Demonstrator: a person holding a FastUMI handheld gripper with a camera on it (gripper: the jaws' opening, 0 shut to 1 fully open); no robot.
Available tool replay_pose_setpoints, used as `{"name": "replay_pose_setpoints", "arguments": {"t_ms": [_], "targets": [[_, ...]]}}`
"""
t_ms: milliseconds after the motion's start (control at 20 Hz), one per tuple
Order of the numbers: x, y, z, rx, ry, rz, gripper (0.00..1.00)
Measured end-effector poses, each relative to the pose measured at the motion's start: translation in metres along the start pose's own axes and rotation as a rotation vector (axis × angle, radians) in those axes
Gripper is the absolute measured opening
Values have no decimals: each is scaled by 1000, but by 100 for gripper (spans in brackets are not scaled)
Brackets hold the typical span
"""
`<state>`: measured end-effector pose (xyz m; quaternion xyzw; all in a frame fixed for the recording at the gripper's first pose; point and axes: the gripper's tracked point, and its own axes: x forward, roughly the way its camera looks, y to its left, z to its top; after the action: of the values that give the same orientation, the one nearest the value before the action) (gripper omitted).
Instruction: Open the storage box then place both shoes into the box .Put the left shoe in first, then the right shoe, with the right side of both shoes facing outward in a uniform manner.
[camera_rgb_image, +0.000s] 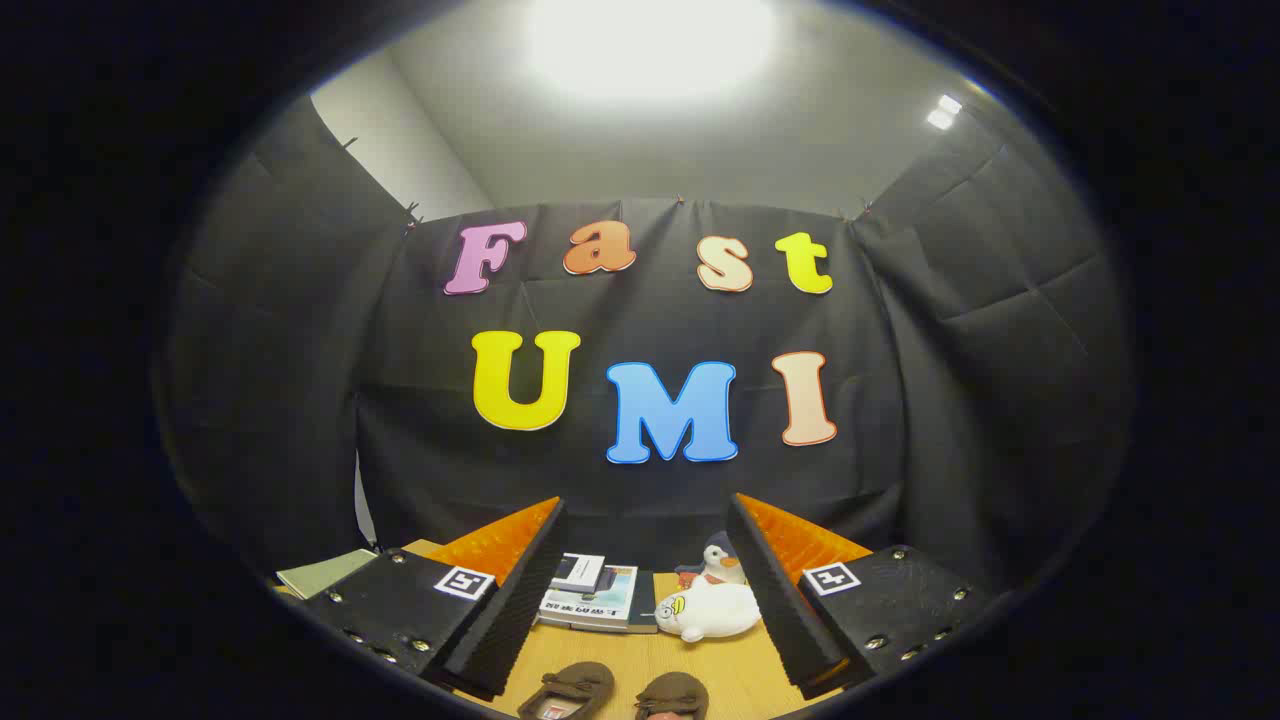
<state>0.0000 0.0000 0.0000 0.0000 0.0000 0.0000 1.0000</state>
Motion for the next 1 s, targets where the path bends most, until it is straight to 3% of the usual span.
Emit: {"name": "replay_pose_setpoints", "arguments": {"t_ms": [1000], "targets": [[-6, -5, 3, 33, -21, -22, 97]]}}
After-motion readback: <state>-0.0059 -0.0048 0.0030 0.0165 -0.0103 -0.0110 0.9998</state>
